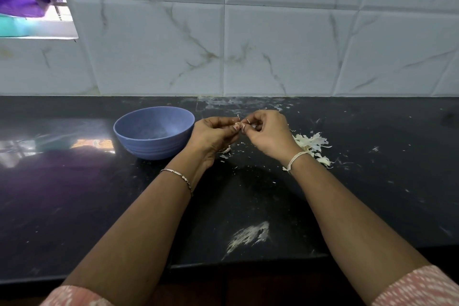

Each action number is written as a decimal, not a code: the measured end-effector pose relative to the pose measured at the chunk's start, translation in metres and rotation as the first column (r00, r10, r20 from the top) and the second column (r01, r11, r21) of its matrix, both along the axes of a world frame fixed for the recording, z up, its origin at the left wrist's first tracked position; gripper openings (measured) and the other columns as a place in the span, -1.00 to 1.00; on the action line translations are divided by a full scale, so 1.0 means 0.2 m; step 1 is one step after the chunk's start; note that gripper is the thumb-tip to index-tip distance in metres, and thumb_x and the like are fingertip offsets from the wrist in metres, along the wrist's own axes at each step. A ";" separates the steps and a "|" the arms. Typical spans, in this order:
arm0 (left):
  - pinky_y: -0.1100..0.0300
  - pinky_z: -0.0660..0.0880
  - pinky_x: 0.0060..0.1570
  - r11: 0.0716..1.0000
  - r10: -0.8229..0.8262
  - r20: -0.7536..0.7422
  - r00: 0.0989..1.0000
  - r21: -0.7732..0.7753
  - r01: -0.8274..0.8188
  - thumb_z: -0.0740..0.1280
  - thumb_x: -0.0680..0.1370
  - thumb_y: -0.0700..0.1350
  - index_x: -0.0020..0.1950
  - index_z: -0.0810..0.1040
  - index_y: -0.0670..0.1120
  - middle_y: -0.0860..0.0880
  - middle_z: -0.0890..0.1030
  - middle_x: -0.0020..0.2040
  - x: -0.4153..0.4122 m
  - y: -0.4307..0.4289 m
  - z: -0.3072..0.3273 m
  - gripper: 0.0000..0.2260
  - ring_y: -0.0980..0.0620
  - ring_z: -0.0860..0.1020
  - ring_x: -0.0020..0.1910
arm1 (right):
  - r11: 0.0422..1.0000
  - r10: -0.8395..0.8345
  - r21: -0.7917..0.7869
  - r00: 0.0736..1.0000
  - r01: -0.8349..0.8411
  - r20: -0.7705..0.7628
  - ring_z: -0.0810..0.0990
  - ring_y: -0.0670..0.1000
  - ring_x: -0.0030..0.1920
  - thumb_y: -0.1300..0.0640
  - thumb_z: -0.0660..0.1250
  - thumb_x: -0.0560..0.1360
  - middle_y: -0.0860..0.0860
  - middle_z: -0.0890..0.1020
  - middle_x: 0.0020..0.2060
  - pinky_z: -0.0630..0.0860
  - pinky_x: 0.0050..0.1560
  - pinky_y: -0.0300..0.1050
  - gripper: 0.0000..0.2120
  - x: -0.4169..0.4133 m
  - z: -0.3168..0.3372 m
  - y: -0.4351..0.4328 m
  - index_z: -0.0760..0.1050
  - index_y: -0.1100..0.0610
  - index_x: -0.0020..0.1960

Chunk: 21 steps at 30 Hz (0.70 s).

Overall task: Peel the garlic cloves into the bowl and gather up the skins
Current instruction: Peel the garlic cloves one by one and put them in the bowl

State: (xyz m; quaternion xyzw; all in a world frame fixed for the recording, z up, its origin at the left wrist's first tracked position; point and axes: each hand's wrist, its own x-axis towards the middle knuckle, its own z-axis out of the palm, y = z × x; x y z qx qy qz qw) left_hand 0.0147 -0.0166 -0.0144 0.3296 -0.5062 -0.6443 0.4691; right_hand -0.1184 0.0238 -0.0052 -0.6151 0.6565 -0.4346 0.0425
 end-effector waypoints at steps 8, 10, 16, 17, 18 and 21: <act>0.24 0.62 -0.16 0.999 -0.001 -0.060 0.998 0.034 0.003 0.34 0.52 -0.39 -0.07 0.58 -0.27 -0.15 0.64 -0.22 -0.01 0.01 0.01 -0.94 0.10 0.64 -0.34 | 0.996 0.052 -0.061 0.962 -0.071 -0.268 0.52 -0.08 -0.21 0.20 0.40 0.47 -0.10 0.58 -0.22 0.41 -0.11 -0.23 -0.91 -0.03 0.02 0.03 0.61 0.07 -0.04; 0.23 0.62 -0.13 0.999 -0.004 -0.055 0.998 0.039 0.006 0.34 0.53 -0.38 -0.06 0.59 -0.28 -0.15 0.64 -0.21 -0.01 0.00 0.00 -0.95 0.10 0.63 -0.33 | 0.995 0.031 -0.074 0.931 -0.062 -0.365 0.51 -0.05 -0.14 0.21 0.37 0.50 -0.08 0.58 -0.16 0.44 -0.07 -0.15 -0.91 -0.03 0.02 0.03 0.59 0.10 -0.01; 0.29 0.62 -0.24 0.995 0.007 -0.064 0.998 0.095 -0.001 0.37 0.52 -0.36 0.00 0.58 -0.28 -0.13 0.64 -0.18 -0.01 0.00 0.00 -0.93 0.13 0.63 -0.37 | 0.996 -0.051 -0.085 0.793 -0.001 -0.607 0.56 0.06 0.04 0.20 0.25 0.57 -0.01 0.61 0.02 0.42 0.02 -0.05 -0.88 0.01 0.04 0.06 0.52 0.09 0.08; 0.29 0.62 -0.27 0.993 0.015 -0.083 0.996 0.114 -0.006 0.37 0.52 -0.36 0.01 0.57 -0.27 -0.13 0.64 -0.19 -0.01 0.01 0.00 -0.91 0.13 0.63 -0.37 | 0.995 -0.071 -0.101 0.769 0.009 -0.636 0.56 0.05 0.05 0.21 0.24 0.57 -0.02 0.60 0.02 0.39 0.03 -0.06 -0.87 0.01 0.04 0.06 0.51 0.07 0.09; 0.29 0.62 -0.28 0.991 0.025 -0.100 0.995 0.132 -0.011 0.38 0.51 -0.36 0.00 0.57 -0.26 -0.13 0.65 -0.19 -0.01 0.01 0.00 -0.91 0.12 0.64 -0.36 | 0.994 -0.086 -0.110 0.751 0.019 -0.654 0.56 0.05 0.07 0.21 0.24 0.56 -0.03 0.60 0.03 0.37 0.06 -0.06 -0.86 0.01 0.04 0.06 0.50 0.06 0.10; 0.32 0.60 -0.30 0.986 0.032 -0.112 0.993 0.165 -0.014 0.39 0.51 -0.33 -0.07 0.58 -0.27 -0.11 0.66 -0.23 -0.01 0.00 -0.01 -0.97 0.11 0.65 -0.31 | 0.993 -0.107 -0.111 0.742 0.045 -0.662 0.54 0.04 0.10 0.19 0.24 0.56 -0.03 0.58 0.06 0.31 0.09 -0.05 -0.84 0.02 0.03 0.06 0.46 0.05 0.13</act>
